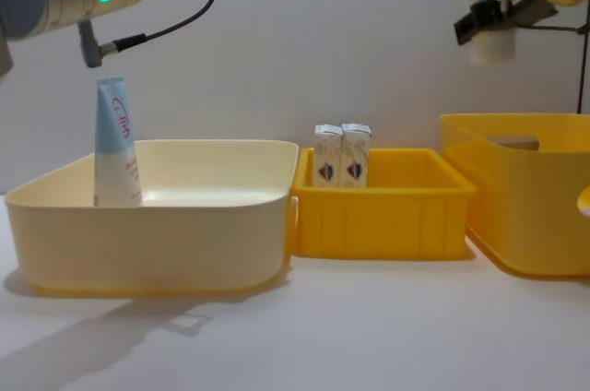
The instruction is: Bimanual collaborative sorting of washing and personal care products
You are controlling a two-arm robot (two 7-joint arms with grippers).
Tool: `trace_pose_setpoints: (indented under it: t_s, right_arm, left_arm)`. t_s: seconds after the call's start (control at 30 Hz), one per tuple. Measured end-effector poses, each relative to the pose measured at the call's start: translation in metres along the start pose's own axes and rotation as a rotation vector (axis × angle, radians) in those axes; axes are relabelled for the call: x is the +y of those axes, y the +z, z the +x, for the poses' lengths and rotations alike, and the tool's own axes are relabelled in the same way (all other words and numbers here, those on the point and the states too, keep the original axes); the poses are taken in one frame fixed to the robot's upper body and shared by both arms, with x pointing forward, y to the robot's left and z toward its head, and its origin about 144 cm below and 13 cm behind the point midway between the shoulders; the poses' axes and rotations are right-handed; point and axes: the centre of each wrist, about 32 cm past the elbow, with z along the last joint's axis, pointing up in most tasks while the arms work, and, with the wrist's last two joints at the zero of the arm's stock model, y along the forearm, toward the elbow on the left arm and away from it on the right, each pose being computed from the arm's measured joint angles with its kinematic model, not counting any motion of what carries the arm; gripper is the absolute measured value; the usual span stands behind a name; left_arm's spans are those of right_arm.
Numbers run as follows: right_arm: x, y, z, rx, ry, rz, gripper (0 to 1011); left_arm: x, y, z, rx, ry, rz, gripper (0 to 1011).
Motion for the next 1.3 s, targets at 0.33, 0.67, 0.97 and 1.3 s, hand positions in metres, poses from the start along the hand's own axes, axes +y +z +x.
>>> trace_pose_setpoints:
  t_s: [0.33, 0.67, 0.97, 1.3]
  right_arm:
    - [0.021, 0.016, 0.026, 0.026, -0.035, -0.161, 658]
    - [0.027, 0.023, 0.039, 0.041, -0.050, -0.240, 658]
    - [0.027, 0.026, 0.044, 0.048, -0.056, -0.270, 658]
    - [0.026, 0.027, 0.047, 0.052, -0.060, -0.288, 658]
  left_arm:
    - [0.000, 0.000, 0.000, 0.000, 0.000, 0.000, 1003]
    - [0.000, 0.000, 0.000, 0.000, 0.000, 0.000, 1003]
    - [0.000, 0.000, 0.000, 0.000, 0.000, 0.000, 1003]
    - [0.000, 0.000, 0.000, 0.000, 0.000, 0.000, 1003]
